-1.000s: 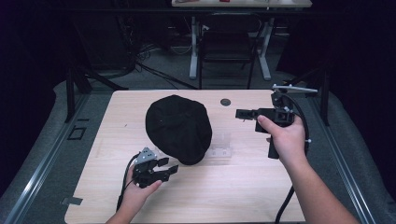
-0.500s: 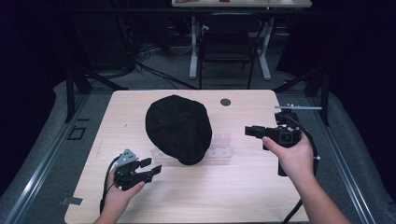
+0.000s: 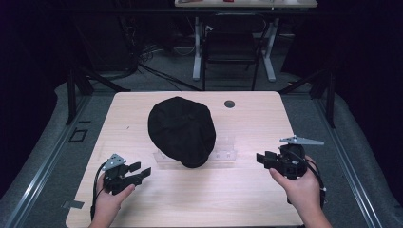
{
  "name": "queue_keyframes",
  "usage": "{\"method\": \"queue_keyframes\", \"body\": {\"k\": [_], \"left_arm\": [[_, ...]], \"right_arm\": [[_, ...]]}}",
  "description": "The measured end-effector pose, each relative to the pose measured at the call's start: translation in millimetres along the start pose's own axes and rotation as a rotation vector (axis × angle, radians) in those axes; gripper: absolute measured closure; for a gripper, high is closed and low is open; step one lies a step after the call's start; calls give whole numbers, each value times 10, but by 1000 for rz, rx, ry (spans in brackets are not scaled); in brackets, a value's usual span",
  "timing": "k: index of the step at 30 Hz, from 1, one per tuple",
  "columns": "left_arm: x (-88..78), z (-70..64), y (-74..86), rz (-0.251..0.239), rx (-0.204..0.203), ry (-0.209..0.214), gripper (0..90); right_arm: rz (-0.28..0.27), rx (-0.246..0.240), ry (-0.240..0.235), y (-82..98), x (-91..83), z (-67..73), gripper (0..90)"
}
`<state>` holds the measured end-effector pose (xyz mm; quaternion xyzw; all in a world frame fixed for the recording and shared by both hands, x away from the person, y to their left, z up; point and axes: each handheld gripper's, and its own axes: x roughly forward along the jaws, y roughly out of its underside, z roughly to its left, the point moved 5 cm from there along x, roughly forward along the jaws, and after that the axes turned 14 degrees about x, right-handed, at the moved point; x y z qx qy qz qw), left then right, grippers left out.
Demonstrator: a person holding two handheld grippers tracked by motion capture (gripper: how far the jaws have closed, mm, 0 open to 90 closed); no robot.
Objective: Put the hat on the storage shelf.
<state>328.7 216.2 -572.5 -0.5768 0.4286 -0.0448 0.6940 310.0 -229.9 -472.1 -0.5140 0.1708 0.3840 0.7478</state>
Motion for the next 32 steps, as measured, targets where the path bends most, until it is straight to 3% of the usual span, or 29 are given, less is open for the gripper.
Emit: {"method": "queue_keyframes", "body": {"k": [1,10,17,19,29,32], "left_arm": [[2,6,10,2,-3,1,451],[49,-12,63,18,16,-6,451],[88,-61,73,15,40,-6,451],[93,-70,75,19,47,-3,454],[122,-88,76,4,67,-14,455],[129,-97,78,5,74,-13,453]], "right_arm": [[-4,-15,27,92,34,-62,589],[-10,39,42,496,227,-343,547],[-49,45,47,643,314,-484,543],[-84,24,61,704,345,-550,537],[-78,65,52,805,402,-707,546],[-98,43,58,808,405,-711,538]]}}
